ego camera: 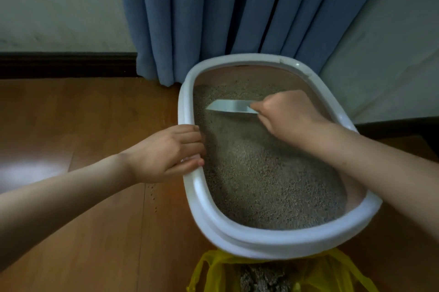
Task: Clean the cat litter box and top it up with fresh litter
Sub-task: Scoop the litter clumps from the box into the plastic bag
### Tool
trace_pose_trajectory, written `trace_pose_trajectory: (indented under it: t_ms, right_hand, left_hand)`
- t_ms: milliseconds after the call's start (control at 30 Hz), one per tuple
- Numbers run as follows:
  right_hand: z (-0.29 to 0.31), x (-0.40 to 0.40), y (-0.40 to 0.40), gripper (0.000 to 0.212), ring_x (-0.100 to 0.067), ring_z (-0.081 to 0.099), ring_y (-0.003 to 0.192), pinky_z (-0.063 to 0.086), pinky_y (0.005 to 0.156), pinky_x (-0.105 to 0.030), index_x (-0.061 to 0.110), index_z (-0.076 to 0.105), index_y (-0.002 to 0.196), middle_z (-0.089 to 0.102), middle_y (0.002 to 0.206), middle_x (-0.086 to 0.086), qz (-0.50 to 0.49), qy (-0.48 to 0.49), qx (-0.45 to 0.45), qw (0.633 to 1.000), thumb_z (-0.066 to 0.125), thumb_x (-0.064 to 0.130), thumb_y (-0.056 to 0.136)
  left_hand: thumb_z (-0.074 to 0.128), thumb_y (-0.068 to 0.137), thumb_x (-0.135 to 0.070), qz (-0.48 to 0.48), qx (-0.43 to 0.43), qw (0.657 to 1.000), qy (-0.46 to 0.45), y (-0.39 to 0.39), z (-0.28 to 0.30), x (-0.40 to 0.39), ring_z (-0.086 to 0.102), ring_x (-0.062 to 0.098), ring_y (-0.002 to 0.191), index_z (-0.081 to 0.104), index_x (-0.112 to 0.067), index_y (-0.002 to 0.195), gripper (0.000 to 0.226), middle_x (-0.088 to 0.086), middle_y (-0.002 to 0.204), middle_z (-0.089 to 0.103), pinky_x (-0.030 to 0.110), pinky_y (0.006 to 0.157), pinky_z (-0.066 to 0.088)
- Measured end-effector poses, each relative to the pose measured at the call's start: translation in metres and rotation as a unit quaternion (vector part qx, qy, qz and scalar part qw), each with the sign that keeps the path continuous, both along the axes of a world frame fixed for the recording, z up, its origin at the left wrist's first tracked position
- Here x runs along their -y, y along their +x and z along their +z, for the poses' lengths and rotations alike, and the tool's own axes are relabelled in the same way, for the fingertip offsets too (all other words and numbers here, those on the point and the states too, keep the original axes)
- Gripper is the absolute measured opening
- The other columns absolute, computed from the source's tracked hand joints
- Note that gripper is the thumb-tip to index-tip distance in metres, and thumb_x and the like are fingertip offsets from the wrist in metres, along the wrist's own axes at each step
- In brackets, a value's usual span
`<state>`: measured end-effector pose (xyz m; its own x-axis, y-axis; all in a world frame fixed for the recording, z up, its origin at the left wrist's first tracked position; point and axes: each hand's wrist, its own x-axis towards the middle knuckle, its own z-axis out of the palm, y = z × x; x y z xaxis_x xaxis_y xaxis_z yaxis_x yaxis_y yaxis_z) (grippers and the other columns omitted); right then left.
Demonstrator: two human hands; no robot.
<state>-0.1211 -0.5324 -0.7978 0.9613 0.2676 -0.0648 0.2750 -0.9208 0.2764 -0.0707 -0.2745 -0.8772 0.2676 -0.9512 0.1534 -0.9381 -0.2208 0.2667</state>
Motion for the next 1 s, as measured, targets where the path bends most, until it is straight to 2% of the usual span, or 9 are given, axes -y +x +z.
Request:
trace_pose_trajectory:
  t_ms: [67, 233, 400, 433, 500, 567, 700, 867, 1000]
  right_hand:
    - [-0.013, -0.019, 0.027, 0.027, -0.019, 0.049, 0.07, 0.035, 0.057, -0.03, 0.015, 0.063, 0.116, 0.055, 0.081, 0.0, -0.022, -0.011, 0.013, 1.0, 0.044, 0.012, 0.098]
    - [-0.037, -0.049, 0.08, 0.026, -0.028, 0.065, 0.092, 0.04, 0.062, -0.032, 0.01, 0.066, 0.106, 0.068, 0.101, -0.008, -0.057, -0.035, 0.0, 0.998, 0.045, 0.0, 0.094]
    - [-0.039, -0.049, 0.047, 0.028, -0.026, 0.067, 0.093, 0.042, 0.063, -0.032, 0.007, 0.06, 0.121, 0.068, 0.106, -0.009, -0.005, -0.024, -0.035, 0.999, 0.049, 0.006, 0.095]
    - [-0.041, -0.045, 0.031, 0.029, -0.023, 0.068, 0.086, 0.04, 0.058, -0.029, 0.005, 0.061, 0.12, 0.069, 0.101, -0.009, 0.043, -0.02, -0.017, 0.999, 0.057, 0.007, 0.091]
    - [-0.043, -0.03, -0.004, 0.039, -0.019, 0.062, 0.049, 0.028, 0.042, -0.021, 0.001, 0.071, 0.097, 0.067, 0.067, -0.009, 0.128, -0.024, 0.023, 0.991, 0.084, 0.005, 0.06]
    - [-0.043, -0.01, -0.037, 0.046, -0.017, 0.048, 0.031, 0.026, 0.034, -0.017, -0.001, 0.074, 0.084, 0.057, 0.049, -0.006, 0.174, 0.004, 0.03, 0.984, 0.088, -0.002, 0.04]
    - [-0.033, 0.036, -0.097, 0.062, -0.016, 0.049, 0.037, 0.039, 0.031, -0.024, 0.001, 0.073, 0.105, 0.059, 0.057, -0.004, 0.221, -0.018, -0.017, 0.975, 0.082, -0.009, 0.044]
    - [-0.002, 0.08, -0.117, 0.087, -0.012, 0.052, 0.043, 0.044, 0.034, -0.023, 0.007, 0.054, 0.121, 0.062, 0.064, 0.0, 0.249, -0.052, -0.098, 0.962, 0.09, 0.005, 0.043]
    - [0.005, 0.072, -0.073, 0.056, -0.016, 0.047, 0.037, 0.041, 0.032, -0.024, 0.003, 0.072, 0.105, 0.057, 0.055, -0.004, 0.232, -0.022, -0.025, 0.972, 0.084, -0.008, 0.052]
  left_hand:
    - [0.028, 0.105, -0.043, 0.012, -0.003, 1.0, 0.011, 0.003, 0.001, 0.0, 0.059, 0.019, 0.109, 0.069, -0.013, 0.102, 0.05, 0.001, 0.105, 0.066, 0.03, 0.114, 0.03]
    - [0.032, 0.105, -0.042, 0.003, -0.005, 1.0, 0.031, 0.009, 0.005, -0.004, 0.055, 0.019, 0.117, 0.066, -0.012, 0.112, 0.046, 0.003, 0.113, 0.065, 0.031, 0.118, 0.025]
    - [0.034, 0.104, -0.04, 0.0, 0.001, 1.0, 0.021, 0.01, 0.001, -0.005, 0.055, 0.023, 0.117, 0.066, -0.009, 0.113, 0.045, 0.006, 0.113, 0.065, 0.037, 0.116, 0.03]
    - [0.033, 0.104, -0.04, 0.0, 0.0, 1.0, 0.02, 0.01, 0.0, -0.005, 0.056, 0.023, 0.117, 0.066, -0.01, 0.114, 0.046, 0.006, 0.113, 0.065, 0.038, 0.116, 0.03]
    - [0.032, 0.104, -0.041, 0.001, -0.002, 1.0, 0.016, 0.009, -0.002, -0.005, 0.055, 0.022, 0.119, 0.066, -0.01, 0.116, 0.047, 0.005, 0.116, 0.065, 0.038, 0.115, 0.032]
    - [0.032, 0.104, -0.041, 0.0, -0.002, 1.0, 0.01, 0.009, -0.002, -0.004, 0.054, 0.021, 0.12, 0.066, -0.01, 0.117, 0.048, 0.005, 0.117, 0.065, 0.037, 0.115, 0.032]
    - [0.031, 0.104, -0.038, -0.001, 0.009, 1.0, 0.0, 0.008, -0.004, -0.003, 0.056, 0.023, 0.114, 0.067, -0.009, 0.109, 0.047, 0.006, 0.11, 0.065, 0.034, 0.116, 0.029]
    - [0.033, 0.104, -0.037, -0.005, 0.008, 1.0, -0.004, 0.008, -0.004, -0.002, 0.057, 0.025, 0.113, 0.067, -0.008, 0.108, 0.045, 0.007, 0.109, 0.065, 0.036, 0.115, 0.031]
    - [0.032, 0.104, -0.038, -0.008, 0.021, 1.0, -0.003, 0.008, -0.003, -0.002, 0.057, 0.026, 0.114, 0.067, -0.007, 0.109, 0.047, 0.008, 0.11, 0.066, 0.04, 0.114, 0.033]
